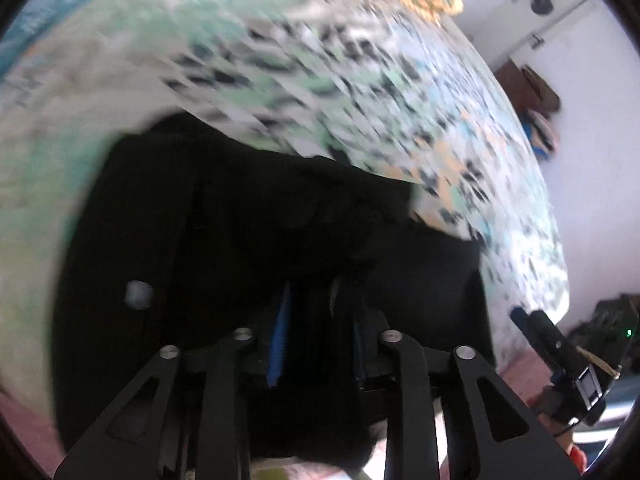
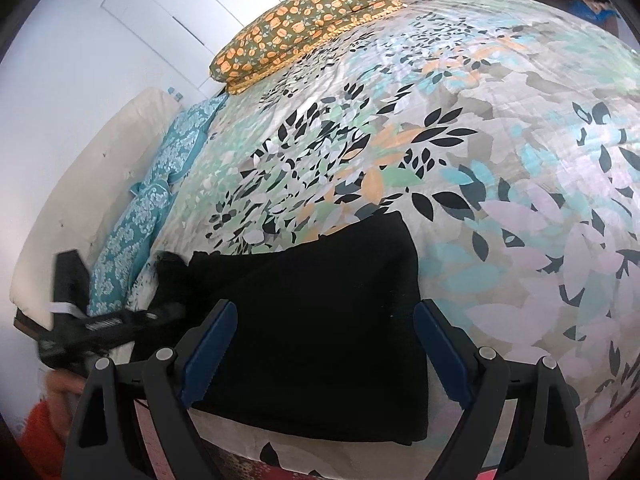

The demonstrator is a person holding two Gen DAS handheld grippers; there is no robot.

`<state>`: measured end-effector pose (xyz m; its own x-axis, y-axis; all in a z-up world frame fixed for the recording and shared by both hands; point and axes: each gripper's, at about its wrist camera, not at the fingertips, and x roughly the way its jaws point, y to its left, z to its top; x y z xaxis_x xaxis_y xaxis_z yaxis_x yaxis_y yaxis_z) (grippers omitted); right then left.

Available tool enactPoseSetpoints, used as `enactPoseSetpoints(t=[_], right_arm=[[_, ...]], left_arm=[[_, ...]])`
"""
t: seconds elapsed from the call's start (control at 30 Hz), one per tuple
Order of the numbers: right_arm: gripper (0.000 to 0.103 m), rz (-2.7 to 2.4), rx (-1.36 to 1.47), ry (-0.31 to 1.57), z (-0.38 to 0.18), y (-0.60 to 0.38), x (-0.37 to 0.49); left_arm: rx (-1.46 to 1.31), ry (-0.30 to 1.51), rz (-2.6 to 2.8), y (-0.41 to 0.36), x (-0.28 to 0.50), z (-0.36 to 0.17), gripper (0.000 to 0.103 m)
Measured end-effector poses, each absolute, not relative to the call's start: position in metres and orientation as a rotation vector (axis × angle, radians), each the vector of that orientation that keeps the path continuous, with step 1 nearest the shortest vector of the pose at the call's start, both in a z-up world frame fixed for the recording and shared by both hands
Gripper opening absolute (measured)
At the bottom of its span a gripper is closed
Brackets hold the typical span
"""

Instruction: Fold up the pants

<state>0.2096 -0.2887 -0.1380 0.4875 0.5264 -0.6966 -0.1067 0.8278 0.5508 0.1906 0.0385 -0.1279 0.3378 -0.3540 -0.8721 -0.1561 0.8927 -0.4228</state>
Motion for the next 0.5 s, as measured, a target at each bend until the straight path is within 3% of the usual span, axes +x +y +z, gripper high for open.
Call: enactPoseSetpoints(t=[0.03,0.1,0.13,0.17,0.3,0.37,0.5], right_arm=[[0.09,0.403,0.48,0.995,-0.139,-0.29,0.21],[0.09,0.404,0.497,0.996,-0.141,-0.292,0.211],[0.09,0.407,0.503,0.995,-0.141,-0.292,0.212],[0.09,0.411,0.506,0.994,-0.14,-0.291,0.212],[0.09,0.5,0.475,0.986,-0.135,-0.278,0.211],[0.09,0.62,0.442,0.981,-0.13,-0.261,0.208],[0.09,1.01,0.329,1.011,-0.123,-0.193,0.181]], left_arm=[[-0.495,1.253,-0.174,0.032,0.194,-0.131,0.031],[-0.504,1.28,-0.238,0.02,0.198,-0.132,0.046],[-0.502,1.269,-0.257,0.016,0.198,-0.128,0.058],[-0.51,1.241,-0.302,0.013,0.195,-0.118,0.063],[-0.585,1.117,-0.394,0.035,0.183,-0.075,0.068],[-0.582,1.039,-0.351,0.057,0.175,-0.056,0.079],[-0.561,0.912,-0.142,0.122,0.15,-0.038,0.083]])
